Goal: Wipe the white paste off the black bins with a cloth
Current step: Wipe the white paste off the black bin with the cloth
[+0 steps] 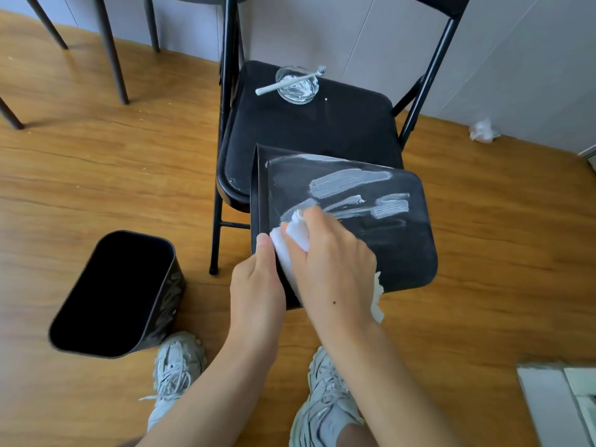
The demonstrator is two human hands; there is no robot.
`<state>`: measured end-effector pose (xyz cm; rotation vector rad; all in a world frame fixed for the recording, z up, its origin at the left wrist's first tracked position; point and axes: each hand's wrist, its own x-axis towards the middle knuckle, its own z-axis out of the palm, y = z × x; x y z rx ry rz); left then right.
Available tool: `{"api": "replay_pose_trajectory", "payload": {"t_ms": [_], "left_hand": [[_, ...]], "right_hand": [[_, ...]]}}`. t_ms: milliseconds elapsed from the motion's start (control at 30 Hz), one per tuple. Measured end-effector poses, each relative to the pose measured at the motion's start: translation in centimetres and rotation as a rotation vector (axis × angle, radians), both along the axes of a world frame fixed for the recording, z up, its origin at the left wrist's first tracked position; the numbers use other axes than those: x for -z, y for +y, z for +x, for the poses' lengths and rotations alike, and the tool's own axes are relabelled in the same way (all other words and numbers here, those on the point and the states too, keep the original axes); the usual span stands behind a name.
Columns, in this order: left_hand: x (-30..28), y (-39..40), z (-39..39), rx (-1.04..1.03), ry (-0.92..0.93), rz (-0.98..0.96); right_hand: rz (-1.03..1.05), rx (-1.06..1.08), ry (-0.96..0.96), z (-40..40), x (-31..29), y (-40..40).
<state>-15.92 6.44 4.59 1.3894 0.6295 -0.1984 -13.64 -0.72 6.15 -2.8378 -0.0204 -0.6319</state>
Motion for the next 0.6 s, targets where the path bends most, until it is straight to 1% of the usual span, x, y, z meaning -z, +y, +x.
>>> {"api": "replay_pose_trajectory", "payload": {"t_ms": [133,200,367,500,600], "left_hand": [[-0.3,-0.3,-0.5,-0.018,0.012,-0.019],[-0.5,-0.5,-0.5,-0.018,0.028,-0.003],[-0.6,-0.9,-0.7,-0.070,0.054,0.048],[-0.1,-0.9,-0.7,-0.080,0.081,0.015],[0.1,-1.0,-0.6,-0.096,0.071,-0.011]], "right_hand": [[-0.015,-0.069,0.018,-2.5,0.5,-1.0],[-0.033,-0.074,0.015,-2.3,0.6,-1.5],[0.031,0.060,-0.018,-0.3,0.3,-2.6],[0.113,0.183,0.000,0.1,0.8,-6.2],[0.139,0.277,-0.037,0.6,0.3,-9.5]]}}
